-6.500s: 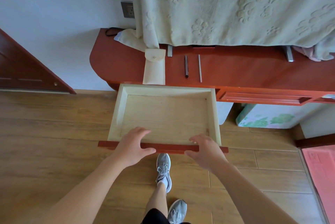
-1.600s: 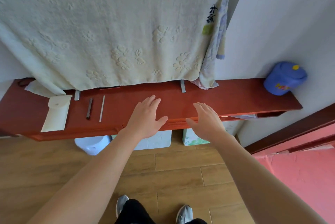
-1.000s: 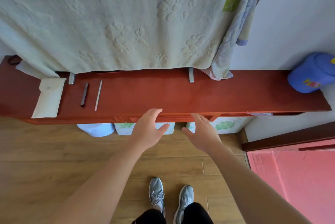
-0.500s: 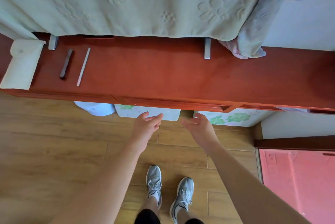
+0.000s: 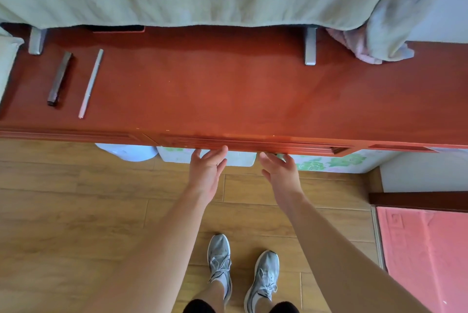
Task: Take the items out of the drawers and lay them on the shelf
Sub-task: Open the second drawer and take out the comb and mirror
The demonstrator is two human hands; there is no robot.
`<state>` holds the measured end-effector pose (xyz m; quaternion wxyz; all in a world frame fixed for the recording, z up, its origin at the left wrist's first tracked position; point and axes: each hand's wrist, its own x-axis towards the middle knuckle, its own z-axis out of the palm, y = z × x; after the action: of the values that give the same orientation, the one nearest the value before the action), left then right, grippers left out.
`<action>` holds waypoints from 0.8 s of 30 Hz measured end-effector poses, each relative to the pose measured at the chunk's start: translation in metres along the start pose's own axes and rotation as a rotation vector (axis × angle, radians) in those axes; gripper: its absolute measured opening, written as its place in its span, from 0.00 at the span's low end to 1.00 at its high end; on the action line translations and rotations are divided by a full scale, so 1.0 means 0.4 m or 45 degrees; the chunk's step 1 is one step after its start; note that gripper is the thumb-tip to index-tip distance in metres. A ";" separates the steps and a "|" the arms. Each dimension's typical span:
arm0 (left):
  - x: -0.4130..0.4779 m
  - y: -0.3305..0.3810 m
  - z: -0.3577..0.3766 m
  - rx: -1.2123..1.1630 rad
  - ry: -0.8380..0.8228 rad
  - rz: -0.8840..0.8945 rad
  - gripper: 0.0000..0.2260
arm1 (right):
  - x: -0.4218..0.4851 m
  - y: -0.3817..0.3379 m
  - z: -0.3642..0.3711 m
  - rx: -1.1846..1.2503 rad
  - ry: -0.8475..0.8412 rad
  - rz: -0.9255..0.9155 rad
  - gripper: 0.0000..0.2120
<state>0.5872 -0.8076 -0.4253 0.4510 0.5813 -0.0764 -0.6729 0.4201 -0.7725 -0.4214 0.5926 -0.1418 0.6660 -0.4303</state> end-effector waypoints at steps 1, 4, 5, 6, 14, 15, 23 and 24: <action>0.005 -0.001 0.001 -0.044 -0.004 0.003 0.40 | 0.008 0.007 0.000 0.073 -0.008 -0.009 0.21; 0.013 -0.008 0.000 -0.126 -0.014 0.020 0.37 | 0.022 0.017 0.000 0.314 -0.010 0.035 0.15; 0.015 -0.012 -0.002 -0.143 -0.022 0.023 0.36 | 0.027 0.021 0.001 0.385 -0.007 0.054 0.15; 0.016 -0.016 -0.006 -0.158 -0.032 0.025 0.35 | 0.030 0.024 0.002 0.446 -0.008 0.067 0.16; 0.006 -0.016 -0.017 -0.222 -0.076 -0.016 0.32 | 0.017 0.040 0.013 0.552 -0.018 0.053 0.19; 0.002 -0.015 -0.020 -0.224 -0.085 -0.023 0.32 | 0.014 0.041 0.015 0.565 -0.015 0.048 0.19; -0.076 -0.068 -0.105 -0.191 -0.151 -0.086 0.37 | -0.067 0.115 -0.004 0.592 0.061 0.086 0.18; -0.085 -0.080 -0.119 -0.194 -0.153 -0.090 0.35 | -0.080 0.127 -0.010 0.601 0.065 0.091 0.17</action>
<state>0.6084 -0.7454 -0.4359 0.4643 0.5064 -0.0313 -0.7260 0.4412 -0.7186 -0.4380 0.6071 0.0351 0.5662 -0.5564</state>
